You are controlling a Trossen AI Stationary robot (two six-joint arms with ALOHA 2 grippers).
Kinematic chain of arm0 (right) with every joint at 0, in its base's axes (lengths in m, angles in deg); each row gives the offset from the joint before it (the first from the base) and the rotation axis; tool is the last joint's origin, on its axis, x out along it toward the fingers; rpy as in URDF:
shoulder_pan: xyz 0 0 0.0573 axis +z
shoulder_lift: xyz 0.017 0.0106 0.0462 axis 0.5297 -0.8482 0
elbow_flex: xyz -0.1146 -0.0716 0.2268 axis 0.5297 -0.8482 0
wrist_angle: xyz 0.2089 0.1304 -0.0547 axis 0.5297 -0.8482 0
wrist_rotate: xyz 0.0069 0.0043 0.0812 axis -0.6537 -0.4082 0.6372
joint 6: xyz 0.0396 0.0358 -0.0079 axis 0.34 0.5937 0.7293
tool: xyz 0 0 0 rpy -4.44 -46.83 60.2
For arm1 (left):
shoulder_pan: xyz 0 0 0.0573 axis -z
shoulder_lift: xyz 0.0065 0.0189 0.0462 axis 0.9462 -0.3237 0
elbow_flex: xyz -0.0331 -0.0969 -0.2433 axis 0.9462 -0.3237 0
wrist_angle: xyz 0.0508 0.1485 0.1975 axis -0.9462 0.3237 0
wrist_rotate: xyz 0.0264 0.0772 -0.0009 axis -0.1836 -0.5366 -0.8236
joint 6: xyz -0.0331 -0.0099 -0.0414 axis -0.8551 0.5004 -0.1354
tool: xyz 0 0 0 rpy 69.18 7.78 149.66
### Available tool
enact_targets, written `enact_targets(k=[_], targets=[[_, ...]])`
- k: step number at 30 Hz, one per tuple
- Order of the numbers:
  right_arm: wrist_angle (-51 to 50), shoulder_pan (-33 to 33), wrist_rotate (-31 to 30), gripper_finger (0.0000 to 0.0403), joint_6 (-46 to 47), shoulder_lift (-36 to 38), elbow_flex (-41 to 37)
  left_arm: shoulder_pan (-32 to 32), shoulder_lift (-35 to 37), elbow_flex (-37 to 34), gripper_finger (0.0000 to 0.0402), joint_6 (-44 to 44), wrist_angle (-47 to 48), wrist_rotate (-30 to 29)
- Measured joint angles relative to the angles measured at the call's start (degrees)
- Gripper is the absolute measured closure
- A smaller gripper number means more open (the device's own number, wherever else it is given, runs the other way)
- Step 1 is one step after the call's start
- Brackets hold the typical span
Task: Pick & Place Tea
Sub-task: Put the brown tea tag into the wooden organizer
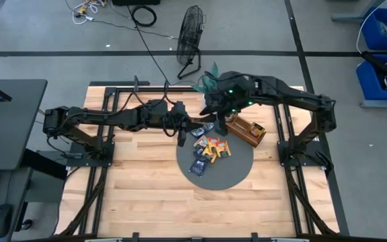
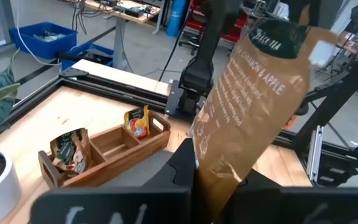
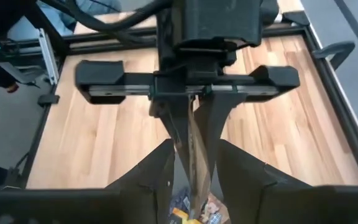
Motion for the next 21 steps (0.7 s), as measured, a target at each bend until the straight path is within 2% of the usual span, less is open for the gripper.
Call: enact_targets(k=[7, 9, 13, 17, 21], targets=[[-1.4, 0.0, 0.0, 0.0290, -0.1, -1.6, 0.1, 0.0, 0.0, 0.0, 0.0387, 0.0, 0.5, 0.0], [-2.2, 0.0, 0.0, 0.0312, -0.3, -1.5, 0.1, 0.0, 0.0, 0.0, 0.0384, 0.0, 0.5, 0.0], [-2.3, 0.0, -0.1, 0.0387, -2.1, -1.5, 0.1, 0.0, 0.0, 0.0, 0.0381, 0.0, 0.6, 0.0], [-2.3, 0.0, -0.7, 0.0396, -2.5, -1.5, 0.1, 0.0, 0.0, 0.0, 0.0380, 0.0, 0.7, 0.0], [-2.1, 0.1, -4.4, 0.0400, -3.2, -1.3, 0.1, 0.0, 0.0, 0.0, 0.0357, 0.3, 0.7, 0.0]])
